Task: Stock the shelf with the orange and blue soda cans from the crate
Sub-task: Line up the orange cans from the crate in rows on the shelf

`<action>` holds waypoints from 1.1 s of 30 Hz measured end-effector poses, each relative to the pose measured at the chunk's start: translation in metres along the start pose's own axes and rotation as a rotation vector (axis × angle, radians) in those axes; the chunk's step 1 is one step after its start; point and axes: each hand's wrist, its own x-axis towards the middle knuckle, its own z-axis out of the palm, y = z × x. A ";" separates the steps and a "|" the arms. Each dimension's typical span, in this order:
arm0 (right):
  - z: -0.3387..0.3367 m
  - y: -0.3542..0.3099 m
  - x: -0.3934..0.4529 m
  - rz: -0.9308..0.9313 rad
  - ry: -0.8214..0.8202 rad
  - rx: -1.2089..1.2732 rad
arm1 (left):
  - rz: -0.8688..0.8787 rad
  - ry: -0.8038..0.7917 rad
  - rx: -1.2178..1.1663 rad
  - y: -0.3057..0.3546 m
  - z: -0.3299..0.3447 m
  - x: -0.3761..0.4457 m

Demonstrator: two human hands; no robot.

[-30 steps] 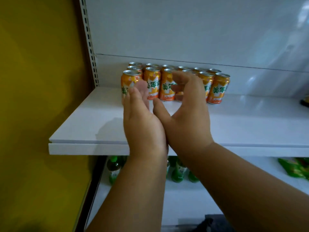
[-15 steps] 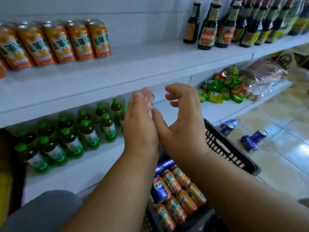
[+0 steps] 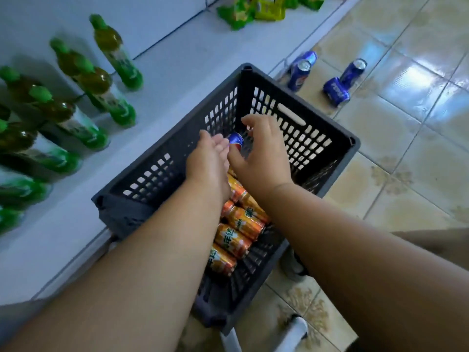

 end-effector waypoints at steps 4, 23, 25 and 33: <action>0.029 0.064 0.004 0.201 -0.244 -0.234 | -0.205 0.064 -0.003 -0.039 -0.013 0.043; 0.154 0.201 0.059 0.427 -0.776 -0.599 | -0.457 0.142 0.059 -0.105 -0.029 0.143; 0.147 0.197 0.065 0.426 -0.807 -0.600 | -0.436 0.156 0.065 -0.101 -0.029 0.143; 0.058 0.107 0.063 0.594 -0.649 -0.114 | -0.220 0.152 0.220 -0.058 -0.030 0.091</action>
